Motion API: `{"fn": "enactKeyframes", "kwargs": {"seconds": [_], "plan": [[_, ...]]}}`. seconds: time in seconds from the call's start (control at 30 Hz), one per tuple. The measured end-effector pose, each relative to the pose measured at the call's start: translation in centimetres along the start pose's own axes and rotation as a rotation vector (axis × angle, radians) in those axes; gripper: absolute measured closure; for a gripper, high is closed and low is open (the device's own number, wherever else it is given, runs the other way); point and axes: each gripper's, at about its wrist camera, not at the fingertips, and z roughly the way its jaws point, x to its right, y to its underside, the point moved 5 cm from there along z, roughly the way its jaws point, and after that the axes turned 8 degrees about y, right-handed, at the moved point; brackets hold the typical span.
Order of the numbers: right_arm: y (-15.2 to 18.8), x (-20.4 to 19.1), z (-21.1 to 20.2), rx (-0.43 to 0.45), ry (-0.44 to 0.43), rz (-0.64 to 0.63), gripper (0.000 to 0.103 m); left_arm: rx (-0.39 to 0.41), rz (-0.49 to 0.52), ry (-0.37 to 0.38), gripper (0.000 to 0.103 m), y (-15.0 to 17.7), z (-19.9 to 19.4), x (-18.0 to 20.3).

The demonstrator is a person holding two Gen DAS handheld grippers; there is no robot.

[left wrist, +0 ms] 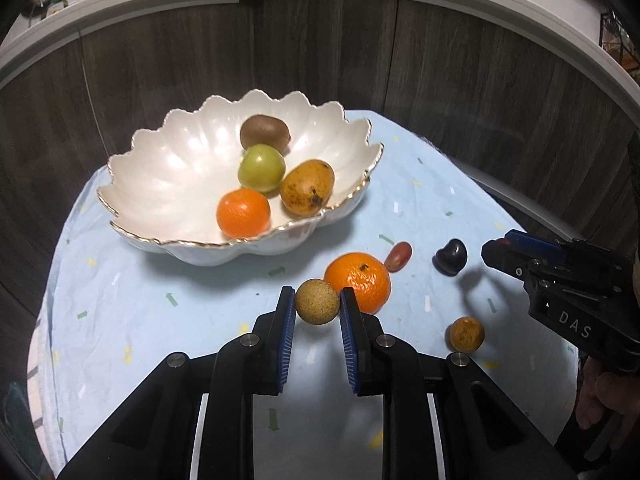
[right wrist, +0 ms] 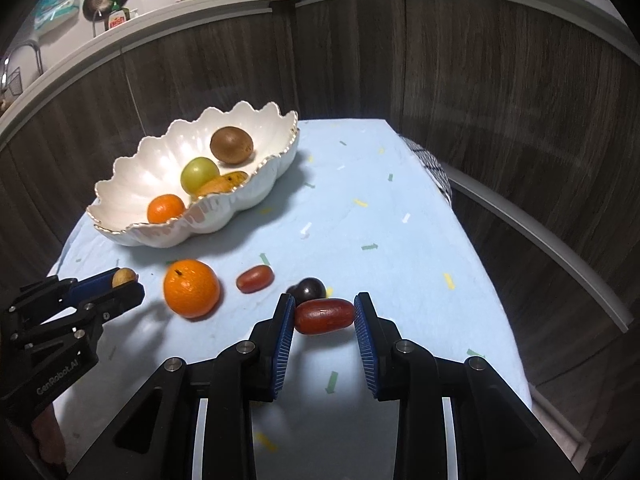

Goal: Organize fruits
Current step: 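Lift the brown fruit with left gripper while right gripper carries the red date over the bowl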

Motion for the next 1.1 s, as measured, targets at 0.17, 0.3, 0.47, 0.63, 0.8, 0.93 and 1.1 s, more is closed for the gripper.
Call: {"fn": "enactKeyframes", "kwargs": {"seconds": [0.17, 0.3, 0.47, 0.63, 0.8, 0.93, 1.1], "plan": [[-0.8, -0.7, -1.0, 0.017, -0.010, -0.010, 0.071, 0.026, -0.007, -0.011, 0.080, -0.7, -1.1, -0.4], [-1.6, -1.3, -1.7, 0.032, -0.017, -0.019, 0.071, 0.043, -0.020, -0.021, 0.080, -1.2, -1.9, -1.0], [-2.9, -2.3, -2.6, 0.055, -0.028, -0.032, 0.071, 0.066, -0.038, -0.037, 0.080, -2.0, -3.0, -1.9], [-4.3, -3.3, -3.2, 0.073, -0.040, -0.043, 0.071, 0.090, -0.059, -0.051, 0.080, -3.0, -4.0, -3.0], [-5.9, -4.3, -3.7, 0.095, -0.051, -0.052, 0.071, 0.108, -0.077, -0.063, 0.080, -4.0, -4.8, -3.9], [-7.1, -5.0, -3.9, 0.108, -0.060, -0.054, 0.071, 0.117, -0.090, -0.069, 0.080, -4.7, -5.1, -4.7], [-8.4, -5.6, -3.8, 0.114, -0.072, -0.052, 0.071, 0.128, -0.098, -0.078, 0.080, -5.5, -5.4, -5.5]]}}
